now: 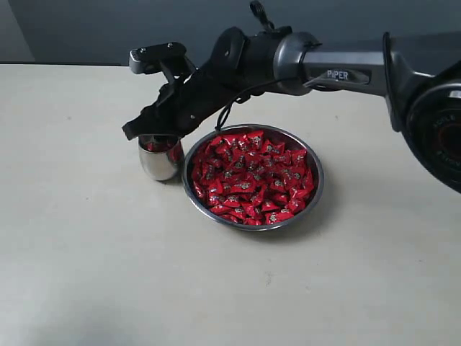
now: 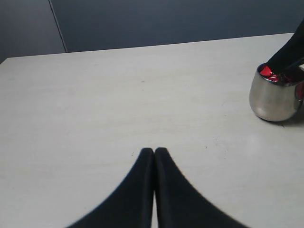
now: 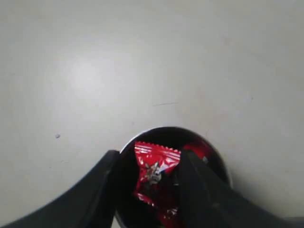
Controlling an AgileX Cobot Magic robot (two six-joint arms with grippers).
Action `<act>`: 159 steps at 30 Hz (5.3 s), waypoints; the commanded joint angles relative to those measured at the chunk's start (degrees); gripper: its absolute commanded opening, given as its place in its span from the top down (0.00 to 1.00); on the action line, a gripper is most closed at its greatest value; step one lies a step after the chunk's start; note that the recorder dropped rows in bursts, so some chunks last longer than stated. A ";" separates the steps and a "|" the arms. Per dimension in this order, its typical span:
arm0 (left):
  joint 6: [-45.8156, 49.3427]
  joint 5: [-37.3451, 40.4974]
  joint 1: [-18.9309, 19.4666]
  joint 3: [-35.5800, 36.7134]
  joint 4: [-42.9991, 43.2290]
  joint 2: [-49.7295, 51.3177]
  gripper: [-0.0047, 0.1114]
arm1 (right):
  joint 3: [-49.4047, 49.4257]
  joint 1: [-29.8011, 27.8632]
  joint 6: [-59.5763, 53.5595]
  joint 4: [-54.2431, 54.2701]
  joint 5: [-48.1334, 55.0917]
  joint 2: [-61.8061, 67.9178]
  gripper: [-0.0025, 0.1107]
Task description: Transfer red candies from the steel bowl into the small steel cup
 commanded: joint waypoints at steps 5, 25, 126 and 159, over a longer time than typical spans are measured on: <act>-0.07 -0.28 -0.31 -0.48 0.11 -0.27 0.96 | -0.43 0.05 7.93 -11.45 6.63 -7.86 0.62; -0.07 -0.28 -0.31 -0.48 0.11 -0.27 0.96 | 19.34 -1.94 37.05 -45.18 13.22 -25.17 0.62; -0.07 -0.28 -0.31 -0.48 0.11 -0.27 0.96 | 29.96 -8.58 9.55 -22.53 2.35 -15.75 0.78; -0.07 -0.28 -0.31 -0.48 0.11 -0.27 0.96 | 29.96 -8.58 11.46 -24.88 5.15 -22.19 0.98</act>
